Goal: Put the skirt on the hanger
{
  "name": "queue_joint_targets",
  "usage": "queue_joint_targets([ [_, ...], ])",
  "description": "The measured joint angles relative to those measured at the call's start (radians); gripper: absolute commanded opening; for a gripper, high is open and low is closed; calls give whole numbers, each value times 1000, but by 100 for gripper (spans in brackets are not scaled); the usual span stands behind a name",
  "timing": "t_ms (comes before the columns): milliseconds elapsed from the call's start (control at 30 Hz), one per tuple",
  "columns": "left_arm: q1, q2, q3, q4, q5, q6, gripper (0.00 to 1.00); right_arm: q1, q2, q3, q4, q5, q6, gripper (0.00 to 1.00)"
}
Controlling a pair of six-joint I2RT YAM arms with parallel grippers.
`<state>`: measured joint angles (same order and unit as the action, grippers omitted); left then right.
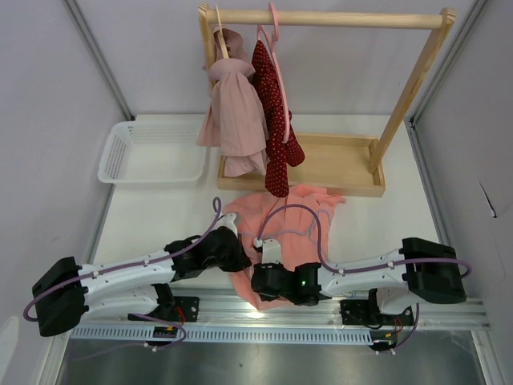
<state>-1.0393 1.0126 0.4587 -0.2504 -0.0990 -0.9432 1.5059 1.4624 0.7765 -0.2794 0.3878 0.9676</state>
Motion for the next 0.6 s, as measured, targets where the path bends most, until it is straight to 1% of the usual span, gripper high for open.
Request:
queue_joint_targets([
  [167, 18, -37, -29, 2, 8, -1, 0, 2, 22, -10, 60, -4, 0, 22],
  [333, 46, -86, -35, 3, 28, 0, 0, 6, 85, -14, 106, -8, -1, 19],
  [600, 77, -109, -41, 3, 51, 0, 0, 6, 127, -22, 161, 9, 8, 18],
])
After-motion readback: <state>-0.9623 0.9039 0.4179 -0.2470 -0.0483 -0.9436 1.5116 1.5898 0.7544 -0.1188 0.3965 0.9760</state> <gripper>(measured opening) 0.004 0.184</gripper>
